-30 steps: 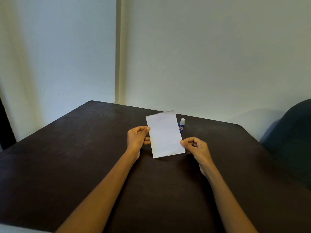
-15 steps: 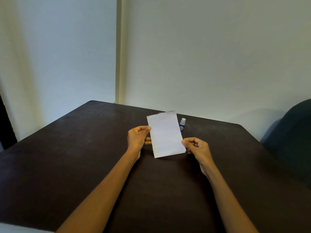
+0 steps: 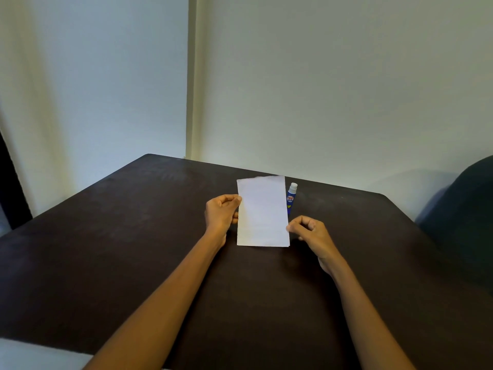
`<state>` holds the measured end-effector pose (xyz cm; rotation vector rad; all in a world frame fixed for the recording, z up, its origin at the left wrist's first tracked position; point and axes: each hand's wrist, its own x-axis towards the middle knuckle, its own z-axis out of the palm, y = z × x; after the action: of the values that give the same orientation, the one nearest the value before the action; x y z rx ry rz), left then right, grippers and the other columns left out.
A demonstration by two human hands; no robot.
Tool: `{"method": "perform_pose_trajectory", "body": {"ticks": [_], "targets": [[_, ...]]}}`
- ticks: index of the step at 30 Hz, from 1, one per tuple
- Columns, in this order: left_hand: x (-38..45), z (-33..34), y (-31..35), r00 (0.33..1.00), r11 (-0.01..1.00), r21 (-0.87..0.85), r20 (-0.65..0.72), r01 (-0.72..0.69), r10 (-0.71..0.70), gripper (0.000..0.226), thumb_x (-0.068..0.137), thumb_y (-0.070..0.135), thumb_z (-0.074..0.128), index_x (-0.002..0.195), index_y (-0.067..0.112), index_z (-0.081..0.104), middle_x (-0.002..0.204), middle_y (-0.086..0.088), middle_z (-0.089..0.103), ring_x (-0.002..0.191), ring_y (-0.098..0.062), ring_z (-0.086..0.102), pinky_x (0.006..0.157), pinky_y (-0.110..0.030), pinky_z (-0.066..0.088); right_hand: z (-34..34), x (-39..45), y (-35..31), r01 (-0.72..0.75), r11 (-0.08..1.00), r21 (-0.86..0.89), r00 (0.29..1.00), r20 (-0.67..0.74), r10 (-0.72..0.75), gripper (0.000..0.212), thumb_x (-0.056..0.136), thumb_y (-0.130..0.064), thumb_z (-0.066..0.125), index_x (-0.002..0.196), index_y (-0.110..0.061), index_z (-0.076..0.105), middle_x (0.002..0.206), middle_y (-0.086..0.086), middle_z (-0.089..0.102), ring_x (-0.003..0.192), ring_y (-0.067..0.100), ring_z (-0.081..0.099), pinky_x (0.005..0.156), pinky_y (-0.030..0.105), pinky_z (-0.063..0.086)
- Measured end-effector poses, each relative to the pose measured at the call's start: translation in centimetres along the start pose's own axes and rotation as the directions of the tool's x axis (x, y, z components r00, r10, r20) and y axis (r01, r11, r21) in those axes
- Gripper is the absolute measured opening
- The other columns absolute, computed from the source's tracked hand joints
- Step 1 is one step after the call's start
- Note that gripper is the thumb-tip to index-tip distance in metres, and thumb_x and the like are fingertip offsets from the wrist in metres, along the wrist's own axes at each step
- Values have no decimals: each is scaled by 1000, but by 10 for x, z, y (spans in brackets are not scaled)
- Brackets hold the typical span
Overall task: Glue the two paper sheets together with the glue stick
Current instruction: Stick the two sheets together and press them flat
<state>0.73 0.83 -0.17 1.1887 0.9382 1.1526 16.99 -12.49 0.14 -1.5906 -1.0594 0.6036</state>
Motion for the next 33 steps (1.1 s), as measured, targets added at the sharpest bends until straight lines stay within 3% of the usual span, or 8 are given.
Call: {"method": "perform_pose_trajectory", "body": {"ticks": [4, 8, 17, 23, 25, 27, 30, 33], "targets": [[0, 0, 0, 999, 1000, -7, 44, -14, 14, 14, 93, 19, 56, 99, 11, 64, 86, -5, 68, 63, -15, 64, 51, -24, 53, -1, 2, 3, 1, 1000, -8, 1000, -23, -1, 9, 82, -14, 68, 79, -18, 61, 70, -1, 68, 63, 6, 61, 64, 19, 49], [0, 0, 0, 997, 1000, -8, 69, -18, 18, 17, 94, 18, 53, 104, 7, 62, 91, -9, 67, 66, -17, 63, 56, -27, 54, -1, 4, 3, -37, 999, -23, 999, -33, 37, 21, 79, -21, 73, 90, -23, 55, 74, -4, 71, 65, 5, 64, 63, 17, 46], [0, 1, -1, 997, 999, 15, 68, -33, 32, 14, 94, 19, 54, 99, 9, 63, 80, -4, 65, 58, -12, 61, 50, -23, 50, -4, 3, 4, 25, 999, -37, 1000, 18, -24, 31, 78, -16, 74, 94, -22, 48, 67, -2, 70, 64, 4, 64, 68, 20, 45], [0, 0, -1, 998, 999, -8, 45, -34, 34, 13, 94, 19, 53, 97, 11, 63, 77, -1, 65, 56, -9, 60, 47, -19, 49, -3, 6, 5, 15, 999, -34, 997, 81, -12, 29, 82, -23, 70, 108, -24, 58, 72, -4, 70, 71, 3, 66, 72, 19, 46], [0, -1, -1, 999, 999, -31, 36, -33, 34, 14, 94, 20, 53, 99, 10, 62, 79, -2, 66, 56, -9, 61, 47, -20, 50, -2, 5, 5, 27, 998, -59, 996, 89, -22, 19, 84, -27, 67, 103, -25, 65, 75, -5, 68, 68, 0, 63, 71, 17, 45], [-1, -2, -1, 997, 998, -44, 60, -45, 47, 18, 96, 22, 50, 101, 10, 62, 82, -4, 68, 57, -10, 63, 47, -21, 51, -1, 5, 6, 33, 995, -95, 998, 58, -28, 7, 86, -29, 66, 87, -23, 70, 75, -7, 67, 65, 0, 60, 65, 15, 45], [-4, -1, 1, 980, 998, -52, 192, -42, 52, 27, 97, 34, 44, 104, 15, 61, 90, -6, 71, 63, -18, 68, 52, -26, 57, -2, 6, 9, 63, 992, -112, 996, -53, -70, 19, 90, -28, 60, 72, -20, 63, 68, -6, 59, 61, 6, 53, 58, 14, 43], [-6, 1, 2, 928, 994, 96, 373, -42, 3, 27, 90, 36, 56, 109, 17, 59, 90, -6, 70, 62, -18, 71, 51, -24, 57, -3, 6, 11, 78, 992, -98, 986, -137, -92, 21, 91, -28, 58, 71, -21, 60, 69, -6, 58, 60, 7, 51, 54, 11, 43]]}}
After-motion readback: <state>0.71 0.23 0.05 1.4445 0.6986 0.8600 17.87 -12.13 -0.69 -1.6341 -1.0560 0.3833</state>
